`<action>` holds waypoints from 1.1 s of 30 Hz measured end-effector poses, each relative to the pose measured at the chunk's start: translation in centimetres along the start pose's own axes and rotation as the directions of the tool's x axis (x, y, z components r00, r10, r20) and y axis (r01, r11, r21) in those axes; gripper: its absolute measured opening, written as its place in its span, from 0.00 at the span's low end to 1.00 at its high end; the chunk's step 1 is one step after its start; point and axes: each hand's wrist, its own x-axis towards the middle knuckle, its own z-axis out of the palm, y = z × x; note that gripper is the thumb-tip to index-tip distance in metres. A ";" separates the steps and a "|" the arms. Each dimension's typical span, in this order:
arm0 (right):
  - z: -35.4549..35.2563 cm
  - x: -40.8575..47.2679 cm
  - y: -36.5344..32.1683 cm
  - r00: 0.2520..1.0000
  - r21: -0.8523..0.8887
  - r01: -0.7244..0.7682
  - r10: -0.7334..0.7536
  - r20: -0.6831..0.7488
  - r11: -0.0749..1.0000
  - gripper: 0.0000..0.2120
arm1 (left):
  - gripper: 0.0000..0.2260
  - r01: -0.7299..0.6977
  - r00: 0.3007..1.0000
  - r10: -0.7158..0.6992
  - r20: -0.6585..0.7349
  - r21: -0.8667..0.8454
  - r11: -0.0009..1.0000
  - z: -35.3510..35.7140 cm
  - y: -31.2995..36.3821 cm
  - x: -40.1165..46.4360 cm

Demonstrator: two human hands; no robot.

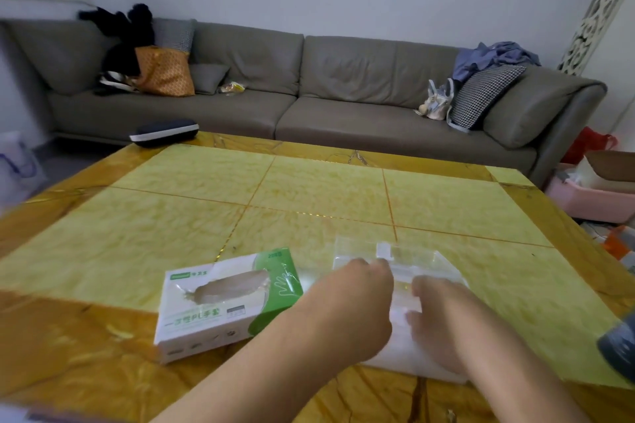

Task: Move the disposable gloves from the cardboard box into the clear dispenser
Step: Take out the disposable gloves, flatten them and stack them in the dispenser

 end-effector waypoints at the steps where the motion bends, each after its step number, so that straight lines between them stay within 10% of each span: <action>1: -0.2 -0.5 -0.2 0.999 -0.018 0.019 -0.019 -0.043 1.000 0.10 | 0.13 -0.029 0.996 0.025 -0.085 -0.051 0.998 -0.5 -0.6 -0.8; 6: -1.1 -3.6 -4.0 0.927 -0.010 0.216 -0.208 -0.313 0.976 0.22 | 0.06 0.188 0.899 -0.207 -0.385 -0.089 0.978 -2.5 -7.7 -3.8; 10: 0.9 -5.1 -9.1 0.801 0.012 0.564 -0.544 -0.249 0.825 0.33 | 0.11 0.388 0.899 -0.386 -0.206 -0.030 0.921 -2.1 -12.7 -4.7; 18: 7.3 -3.4 -13.1 0.757 -0.042 0.643 -0.643 -0.116 0.764 0.41 | 0.11 0.258 0.966 -0.252 -0.061 0.133 0.957 -1.0 -14.0 -4.7; 26: 6.0 -3.6 -13.1 0.737 0.003 0.675 -0.674 -0.056 0.738 0.36 | 0.05 0.228 0.810 -0.283 -0.513 -0.170 0.959 -2.5 -14.2 -5.1; 33: 5.3 -3.7 -13.0 0.751 0.055 0.660 -0.657 -0.056 0.749 0.35 | 0.06 -0.103 0.741 -0.382 -0.553 -0.655 0.749 -4.5 -14.1 -5.8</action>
